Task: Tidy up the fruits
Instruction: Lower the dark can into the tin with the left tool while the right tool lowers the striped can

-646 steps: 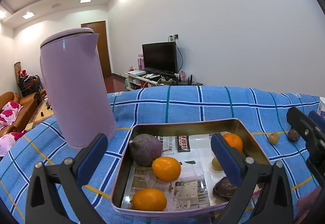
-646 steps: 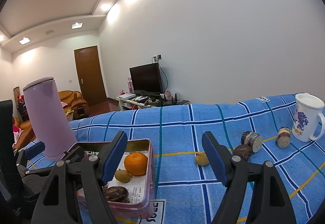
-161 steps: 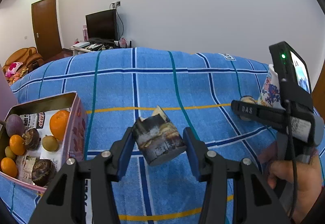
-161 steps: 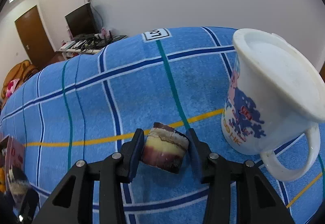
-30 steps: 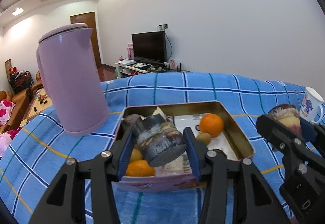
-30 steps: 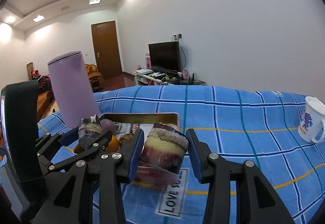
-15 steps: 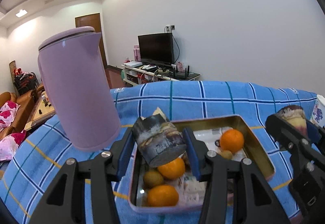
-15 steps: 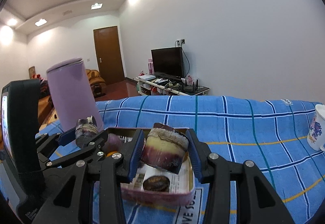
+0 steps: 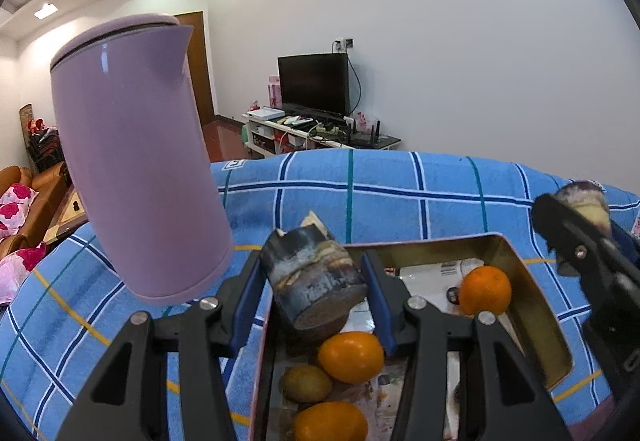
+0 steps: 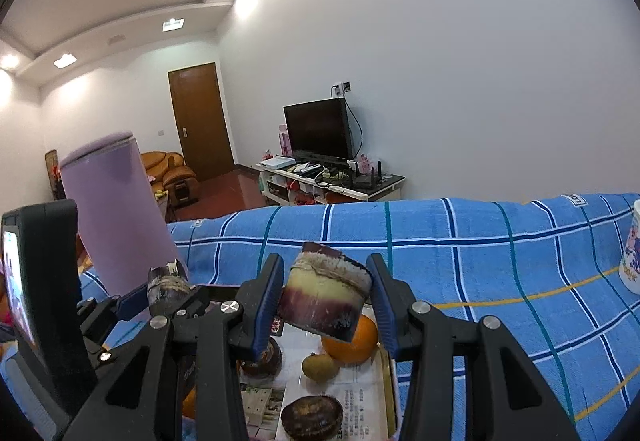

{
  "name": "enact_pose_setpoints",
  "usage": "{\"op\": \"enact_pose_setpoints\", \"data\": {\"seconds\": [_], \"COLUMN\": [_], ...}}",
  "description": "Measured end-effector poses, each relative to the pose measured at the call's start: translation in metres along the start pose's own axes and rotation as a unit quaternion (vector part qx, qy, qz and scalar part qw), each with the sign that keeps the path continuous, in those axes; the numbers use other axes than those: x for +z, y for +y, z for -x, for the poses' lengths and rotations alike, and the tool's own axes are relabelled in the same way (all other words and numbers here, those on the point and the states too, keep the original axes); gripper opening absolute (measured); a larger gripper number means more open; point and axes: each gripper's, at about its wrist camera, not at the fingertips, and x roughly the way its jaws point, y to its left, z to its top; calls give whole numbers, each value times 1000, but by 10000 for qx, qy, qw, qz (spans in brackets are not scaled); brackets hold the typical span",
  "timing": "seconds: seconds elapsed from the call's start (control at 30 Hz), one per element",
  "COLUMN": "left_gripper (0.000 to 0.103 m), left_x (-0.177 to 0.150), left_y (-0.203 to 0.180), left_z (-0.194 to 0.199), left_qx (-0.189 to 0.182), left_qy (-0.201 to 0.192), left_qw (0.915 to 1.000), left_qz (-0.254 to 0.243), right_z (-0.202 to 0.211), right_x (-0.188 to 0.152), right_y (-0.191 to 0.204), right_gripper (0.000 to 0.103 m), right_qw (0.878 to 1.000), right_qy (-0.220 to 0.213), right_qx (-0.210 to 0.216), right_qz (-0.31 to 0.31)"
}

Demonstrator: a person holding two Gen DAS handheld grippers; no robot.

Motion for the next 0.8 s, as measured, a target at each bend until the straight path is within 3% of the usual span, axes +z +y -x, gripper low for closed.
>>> {"op": "enact_pose_setpoints", "data": {"seconds": [0.5, 0.8], "left_gripper": [51, 50], "left_x": [-2, -4], "left_y": [-11, -16], "left_z": [-9, -17], "left_qx": [135, 78], "left_qy": [14, 192], "left_qw": [9990, 9984], "left_qz": [-415, -520], "right_z": [-35, -58], "right_x": [-1, -11], "right_y": [1, 1], "right_gripper": [45, 45], "right_qw": [9993, 9961], "right_qy": [338, 867], "right_qx": [-149, -151], "right_qz": [-97, -35]}}
